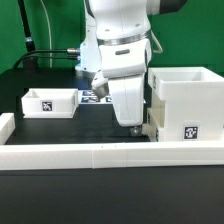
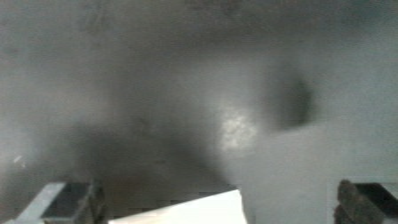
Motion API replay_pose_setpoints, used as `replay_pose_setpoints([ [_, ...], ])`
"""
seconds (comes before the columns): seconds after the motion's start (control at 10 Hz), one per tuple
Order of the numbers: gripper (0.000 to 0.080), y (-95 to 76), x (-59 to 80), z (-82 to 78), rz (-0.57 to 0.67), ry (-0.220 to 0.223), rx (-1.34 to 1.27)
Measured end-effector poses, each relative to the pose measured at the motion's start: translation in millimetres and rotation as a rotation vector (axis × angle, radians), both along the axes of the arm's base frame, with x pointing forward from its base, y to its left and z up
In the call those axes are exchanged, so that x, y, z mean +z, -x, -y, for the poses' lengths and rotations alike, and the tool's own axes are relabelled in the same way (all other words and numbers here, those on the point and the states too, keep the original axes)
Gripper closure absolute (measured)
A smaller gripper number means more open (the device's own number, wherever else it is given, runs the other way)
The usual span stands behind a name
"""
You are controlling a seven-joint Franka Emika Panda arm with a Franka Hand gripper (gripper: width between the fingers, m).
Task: Assemble drawer
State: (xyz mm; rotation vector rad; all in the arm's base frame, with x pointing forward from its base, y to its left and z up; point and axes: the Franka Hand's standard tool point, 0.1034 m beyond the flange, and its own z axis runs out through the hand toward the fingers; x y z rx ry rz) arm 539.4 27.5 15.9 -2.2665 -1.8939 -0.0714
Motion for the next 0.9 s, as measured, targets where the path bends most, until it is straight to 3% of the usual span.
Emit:
replay_pose_setpoints([
  [0.3, 0.0151, 12.6, 3.7, 22.3, -0.002, 0.011, -0.032],
  [0.9, 0.0151, 82.7, 33.9, 95.3, -0.013, 0.052, -0.085],
])
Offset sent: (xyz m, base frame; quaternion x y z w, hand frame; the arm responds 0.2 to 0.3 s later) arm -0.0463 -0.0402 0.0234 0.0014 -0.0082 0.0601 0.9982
